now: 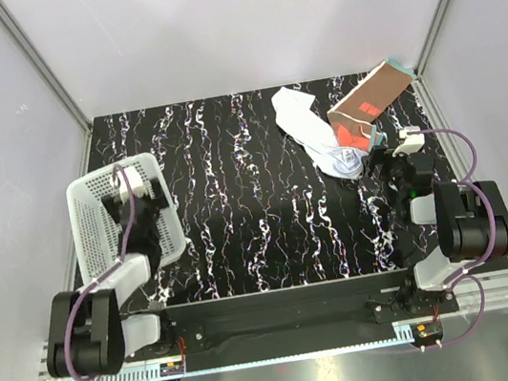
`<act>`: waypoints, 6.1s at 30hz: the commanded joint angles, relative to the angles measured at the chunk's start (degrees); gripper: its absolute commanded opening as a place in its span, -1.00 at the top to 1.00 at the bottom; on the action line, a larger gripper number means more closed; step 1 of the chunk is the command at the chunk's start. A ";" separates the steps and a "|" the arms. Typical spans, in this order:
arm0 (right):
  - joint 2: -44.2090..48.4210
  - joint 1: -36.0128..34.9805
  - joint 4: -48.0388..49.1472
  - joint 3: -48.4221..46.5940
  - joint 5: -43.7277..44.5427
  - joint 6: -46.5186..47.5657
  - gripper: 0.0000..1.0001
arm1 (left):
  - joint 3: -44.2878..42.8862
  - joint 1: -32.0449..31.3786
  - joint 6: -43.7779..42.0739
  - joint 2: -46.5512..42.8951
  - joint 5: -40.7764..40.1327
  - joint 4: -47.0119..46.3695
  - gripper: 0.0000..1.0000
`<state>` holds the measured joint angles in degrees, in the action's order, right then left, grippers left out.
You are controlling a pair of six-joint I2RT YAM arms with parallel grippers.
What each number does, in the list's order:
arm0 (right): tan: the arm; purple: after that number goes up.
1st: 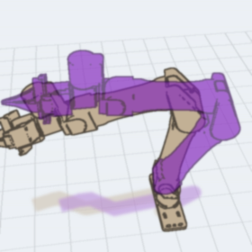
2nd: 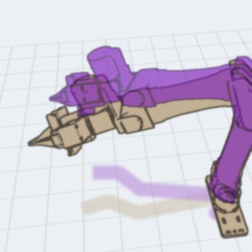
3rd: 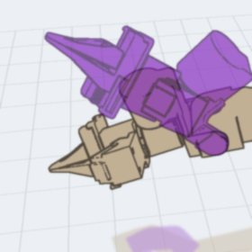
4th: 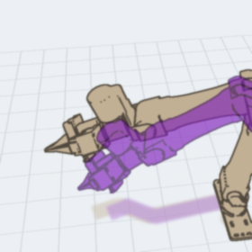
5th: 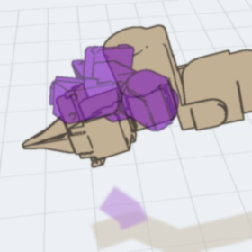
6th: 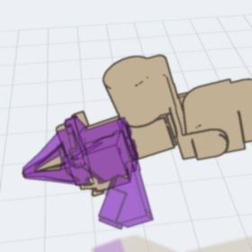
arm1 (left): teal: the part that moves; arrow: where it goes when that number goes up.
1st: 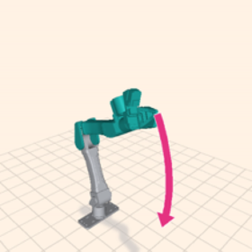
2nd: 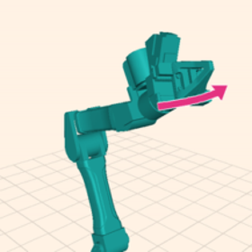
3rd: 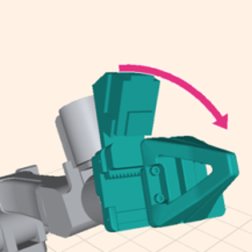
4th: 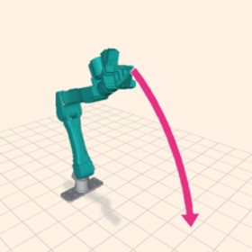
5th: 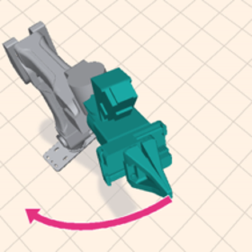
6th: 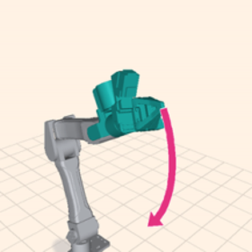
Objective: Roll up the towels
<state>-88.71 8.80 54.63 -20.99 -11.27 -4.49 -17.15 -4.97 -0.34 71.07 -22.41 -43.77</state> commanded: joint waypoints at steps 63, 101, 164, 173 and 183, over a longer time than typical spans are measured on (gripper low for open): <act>-21.31 -21.10 -97.17 -70.50 25.24 0.01 -0.93 | -37.08 -6.37 22.22 2.50 30.06 73.04 -0.98; 27.96 -27.26 -103.14 -52.94 28.84 -18.50 0.24 | -37.61 -10.40 22.05 1.88 26.81 70.57 -0.89; 38.35 -27.25 -97.08 -30.33 17.25 -26.01 -0.99 | -96.95 -23.24 36.38 63.70 32.70 64.87 1.00; 29.57 -27.25 -93.66 -28.05 9.18 -26.53 -0.99 | -63.56 -17.88 36.90 33.48 24.01 64.25 1.00; 18.23 -27.25 -88.57 -27.69 9.34 -28.56 -0.99 | -42.27 -15.15 34.53 15.86 19.51 67.23 1.00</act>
<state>-68.71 -18.48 -38.35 -47.53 -1.13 -32.53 -62.33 -20.08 35.75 88.49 -1.19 22.76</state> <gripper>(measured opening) 0.994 0.012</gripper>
